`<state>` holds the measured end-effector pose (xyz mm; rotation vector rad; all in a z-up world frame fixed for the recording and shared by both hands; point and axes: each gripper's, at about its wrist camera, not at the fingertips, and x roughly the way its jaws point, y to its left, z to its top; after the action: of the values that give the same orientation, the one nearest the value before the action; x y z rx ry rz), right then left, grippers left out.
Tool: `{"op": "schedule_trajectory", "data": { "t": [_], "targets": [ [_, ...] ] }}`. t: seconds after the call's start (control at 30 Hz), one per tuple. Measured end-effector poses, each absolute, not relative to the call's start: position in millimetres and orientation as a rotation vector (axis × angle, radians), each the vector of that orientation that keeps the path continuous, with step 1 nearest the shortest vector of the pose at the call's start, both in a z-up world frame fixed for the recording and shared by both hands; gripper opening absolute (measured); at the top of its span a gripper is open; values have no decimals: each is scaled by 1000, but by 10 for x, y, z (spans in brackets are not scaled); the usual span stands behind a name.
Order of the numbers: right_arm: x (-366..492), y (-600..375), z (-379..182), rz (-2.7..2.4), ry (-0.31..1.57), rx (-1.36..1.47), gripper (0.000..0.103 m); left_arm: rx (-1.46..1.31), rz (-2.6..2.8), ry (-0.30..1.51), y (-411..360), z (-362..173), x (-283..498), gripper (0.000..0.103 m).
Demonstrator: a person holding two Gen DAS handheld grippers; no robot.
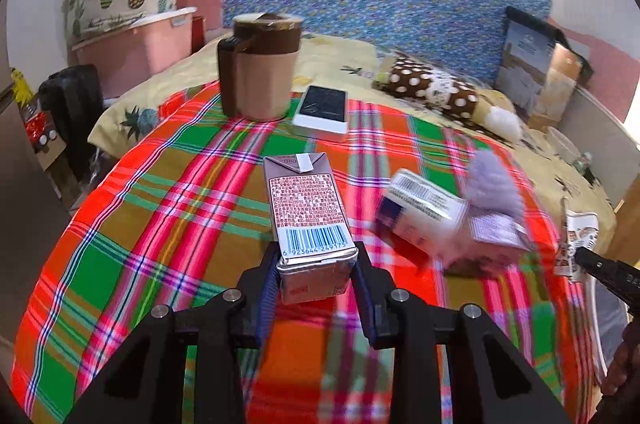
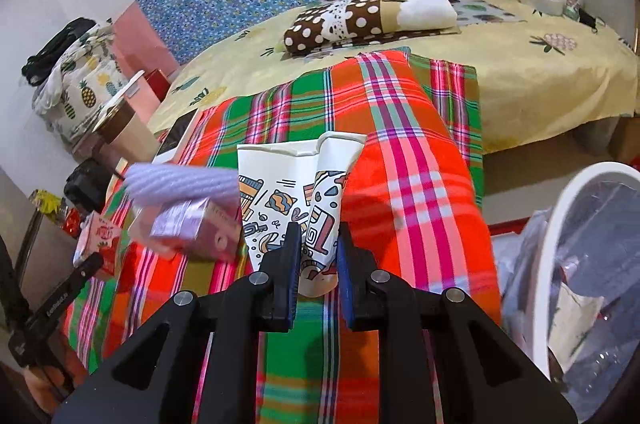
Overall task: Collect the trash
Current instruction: 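Carry the carton and paper bag over the white bin and open both tools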
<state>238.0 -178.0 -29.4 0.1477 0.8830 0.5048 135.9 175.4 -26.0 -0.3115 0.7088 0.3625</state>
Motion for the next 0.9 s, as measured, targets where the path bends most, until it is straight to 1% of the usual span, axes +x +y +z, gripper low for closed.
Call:
{"op": "schedule_trajectory", "data": {
  "t": [0.37, 0.7, 0.9],
  "targets": [
    [1951, -1992, -181, 497, 839, 104, 19, -264, 211, 672, 1152, 30, 977, 34],
    [1748, -2180, -119, 469, 802, 91, 19, -203, 60, 684, 523, 93, 829, 34],
    [1679, -2301, -117, 447, 783, 94, 19, -177, 12, 683, 306, 133, 829, 34]
  ]
}}
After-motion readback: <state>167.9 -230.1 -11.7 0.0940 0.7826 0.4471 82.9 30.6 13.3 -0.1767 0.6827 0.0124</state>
